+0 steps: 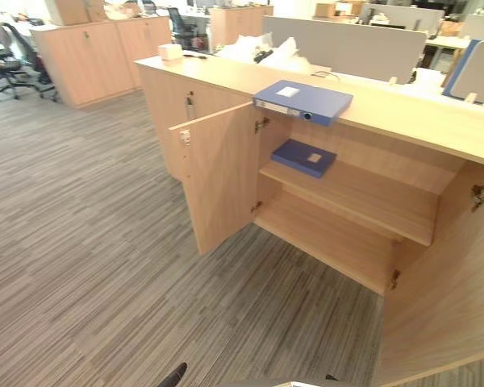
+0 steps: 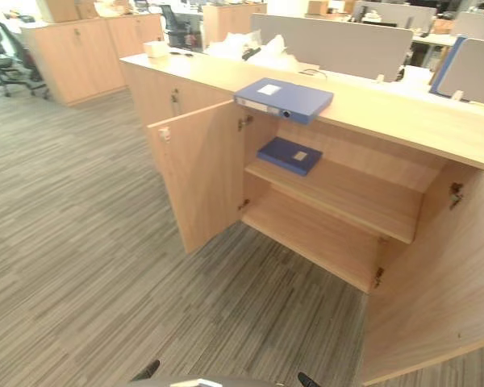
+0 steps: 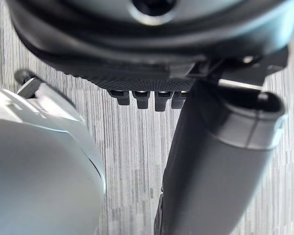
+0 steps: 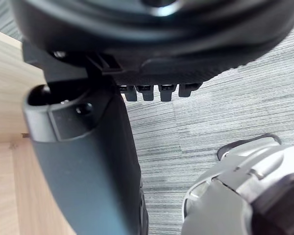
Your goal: Walk over to the cabinet, pick up the folder, carry it to the office cabinet, place the folder inside the office cabinet, then close the office cabinet door
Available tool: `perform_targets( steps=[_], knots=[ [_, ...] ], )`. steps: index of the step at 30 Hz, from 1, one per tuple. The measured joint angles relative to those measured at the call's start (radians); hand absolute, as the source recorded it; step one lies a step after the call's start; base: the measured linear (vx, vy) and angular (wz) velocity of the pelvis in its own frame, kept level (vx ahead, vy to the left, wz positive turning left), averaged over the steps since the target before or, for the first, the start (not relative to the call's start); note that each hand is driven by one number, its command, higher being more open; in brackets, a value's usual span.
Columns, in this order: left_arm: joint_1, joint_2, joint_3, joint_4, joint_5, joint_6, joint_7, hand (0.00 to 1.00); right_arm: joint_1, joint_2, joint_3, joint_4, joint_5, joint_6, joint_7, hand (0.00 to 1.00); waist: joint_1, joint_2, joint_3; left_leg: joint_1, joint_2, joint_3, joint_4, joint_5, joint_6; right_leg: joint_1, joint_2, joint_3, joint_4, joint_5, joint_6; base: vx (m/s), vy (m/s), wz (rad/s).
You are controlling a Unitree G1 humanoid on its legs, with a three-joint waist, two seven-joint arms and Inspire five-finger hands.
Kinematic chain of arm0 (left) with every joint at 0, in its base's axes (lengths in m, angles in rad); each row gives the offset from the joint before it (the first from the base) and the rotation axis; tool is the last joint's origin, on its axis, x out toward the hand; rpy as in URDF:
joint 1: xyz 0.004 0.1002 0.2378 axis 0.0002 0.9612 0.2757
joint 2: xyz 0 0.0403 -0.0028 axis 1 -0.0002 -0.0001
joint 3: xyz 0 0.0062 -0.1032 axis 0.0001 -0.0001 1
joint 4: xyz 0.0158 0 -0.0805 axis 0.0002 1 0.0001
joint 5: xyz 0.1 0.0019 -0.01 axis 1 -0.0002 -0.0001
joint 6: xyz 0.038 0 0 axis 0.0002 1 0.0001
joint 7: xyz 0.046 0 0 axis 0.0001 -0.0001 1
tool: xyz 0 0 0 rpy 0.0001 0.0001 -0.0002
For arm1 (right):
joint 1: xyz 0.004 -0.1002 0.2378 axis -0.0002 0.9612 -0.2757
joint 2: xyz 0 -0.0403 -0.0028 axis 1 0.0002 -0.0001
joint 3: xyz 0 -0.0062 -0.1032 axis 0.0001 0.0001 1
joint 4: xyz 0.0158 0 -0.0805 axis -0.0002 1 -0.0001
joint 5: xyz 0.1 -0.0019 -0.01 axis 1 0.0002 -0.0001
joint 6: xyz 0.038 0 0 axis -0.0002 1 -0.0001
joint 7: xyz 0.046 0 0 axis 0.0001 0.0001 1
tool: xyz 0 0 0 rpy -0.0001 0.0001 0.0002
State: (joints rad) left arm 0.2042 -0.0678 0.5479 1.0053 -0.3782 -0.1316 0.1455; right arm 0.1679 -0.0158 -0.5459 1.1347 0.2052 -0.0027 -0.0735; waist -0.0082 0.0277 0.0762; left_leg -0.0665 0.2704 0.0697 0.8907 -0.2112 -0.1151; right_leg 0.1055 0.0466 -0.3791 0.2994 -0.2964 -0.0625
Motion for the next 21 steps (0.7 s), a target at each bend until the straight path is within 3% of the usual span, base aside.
perform_targets(
  steps=[1,4,6,8,9,10,11,13,17,18,19,20,21],
  knots=[
    [0.007,-0.009,0.019,-0.003,-0.009,0.000,0.003,1.00,0.002,-0.009,0.026,-0.003,0.005,0.000,-0.005,1.00,0.006,0.003,0.001,-0.046,0.019,0.002,0.144,0.036,0.003,0.042,0.013,0.038,-0.022,-0.004,-0.008,0.42,0.043,-0.83],
    [0.016,0.000,0.019,-0.003,-0.014,0.000,0.010,1.00,-0.024,-0.009,0.075,-0.001,0.015,0.002,-0.013,1.00,0.020,-0.016,0.005,-0.129,-0.014,0.022,0.249,-0.008,0.023,0.114,-0.015,0.130,-0.071,-0.004,-0.006,0.34,0.109,-0.97],
    [0.010,0.001,0.020,-0.003,-0.013,-0.003,0.013,1.00,-0.059,-0.003,0.075,0.001,0.015,0.002,-0.021,1.00,0.039,-0.031,0.024,-0.179,-0.057,0.019,0.176,-0.049,0.033,0.149,-0.053,0.182,-0.089,0.002,0.004,0.30,0.170,-0.91],
    [0.004,-0.007,0.028,-0.005,-0.007,-0.015,0.021,1.00,-0.091,0.009,0.113,0.002,0.014,0.002,-0.026,1.00,0.061,-0.037,0.033,-0.233,-0.112,-0.011,-0.015,-0.060,0.042,0.193,-0.105,0.215,-0.107,0.006,0.028,0.36,0.292,-0.70],
    [0.004,-0.008,0.029,-0.007,-0.004,-0.017,0.022,1.00,-0.096,0.014,0.122,0.001,0.013,0.001,-0.026,1.00,0.063,-0.037,0.033,-0.239,-0.124,-0.025,-0.087,-0.055,0.047,0.201,-0.116,0.215,-0.110,0.005,0.044,0.34,0.299,-0.40],
    [0.006,-0.016,0.027,-0.004,-0.002,-0.020,0.022,1.00,-0.098,0.006,0.150,-0.006,0.007,0.000,-0.020,1.00,0.064,-0.018,0.027,-0.236,-0.140,-0.065,-0.252,0.016,0.083,0.223,-0.119,0.212,-0.115,-0.002,0.087,0.46,0.397,-0.26],
    [0.002,-0.008,0.028,0.013,0.000,-0.017,0.019,1.00,-0.105,-0.001,0.175,-0.010,-0.006,-0.003,-0.023,1.00,0.074,-0.010,0.025,-0.238,-0.155,-0.092,-0.297,0.060,0.030,0.245,-0.133,0.213,-0.113,-0.029,0.138,0.40,0.310,-0.13],
    [-0.009,0.005,0.057,0.004,-0.006,-0.026,0.020,1.00,-0.106,0.031,0.194,-0.011,-0.007,-0.007,-0.025,1.00,0.079,-0.072,0.008,-0.241,-0.216,-0.075,-0.296,0.032,0.064,0.245,-0.194,0.198,-0.115,-0.016,0.161,0.38,0.247,0.13],
    [-0.020,-0.017,0.099,0.003,-0.105,-0.034,0.028,1.00,-0.121,0.058,0.185,-0.008,-0.008,-0.006,-0.008,1.00,0.113,-0.074,-0.001,-0.178,-0.275,-0.018,-0.331,-0.012,0.110,0.234,-0.284,0.227,-0.052,0.059,0.187,0.29,0.276,-0.16],
    [-0.009,-0.022,0.104,0.009,-0.121,-0.034,0.043,1.00,-0.122,0.055,0.171,-0.015,-0.008,-0.007,-0.001,1.00,0.114,-0.072,-0.006,-0.123,-0.304,0.019,-0.381,-0.017,0.126,0.170,-0.332,0.262,0.102,0.063,0.182,0.23,0.311,-0.76],
    [0.007,-0.026,0.098,0.022,-0.123,-0.033,0.047,1.00,-0.120,0.044,0.171,-0.032,-0.008,-0.007,-0.001,1.00,0.117,-0.061,-0.008,-0.054,-0.330,0.065,-0.452,-0.012,0.136,0.047,-0.388,0.326,0.338,0.098,0.124,0.21,0.304,-0.80],
    [0.014,-0.026,0.094,0.024,-0.122,-0.033,0.049,1.00,-0.118,0.035,0.171,-0.041,-0.008,-0.006,0.000,1.00,0.115,-0.057,-0.008,-0.022,-0.343,0.083,-0.482,-0.009,0.141,-0.011,-0.411,0.349,0.445,0.143,0.080,0.18,0.266,-0.64],
    [0.016,-0.021,0.080,0.029,-0.107,-0.034,0.050,1.00,-0.106,0.024,0.170,-0.071,-0.008,-0.021,0.005,1.00,0.097,-0.036,-0.014,0.035,-0.359,0.093,-0.526,-0.005,0.150,-0.112,-0.453,0.314,0.628,0.186,0.011,0.16,0.166,-0.24]
  ],
)
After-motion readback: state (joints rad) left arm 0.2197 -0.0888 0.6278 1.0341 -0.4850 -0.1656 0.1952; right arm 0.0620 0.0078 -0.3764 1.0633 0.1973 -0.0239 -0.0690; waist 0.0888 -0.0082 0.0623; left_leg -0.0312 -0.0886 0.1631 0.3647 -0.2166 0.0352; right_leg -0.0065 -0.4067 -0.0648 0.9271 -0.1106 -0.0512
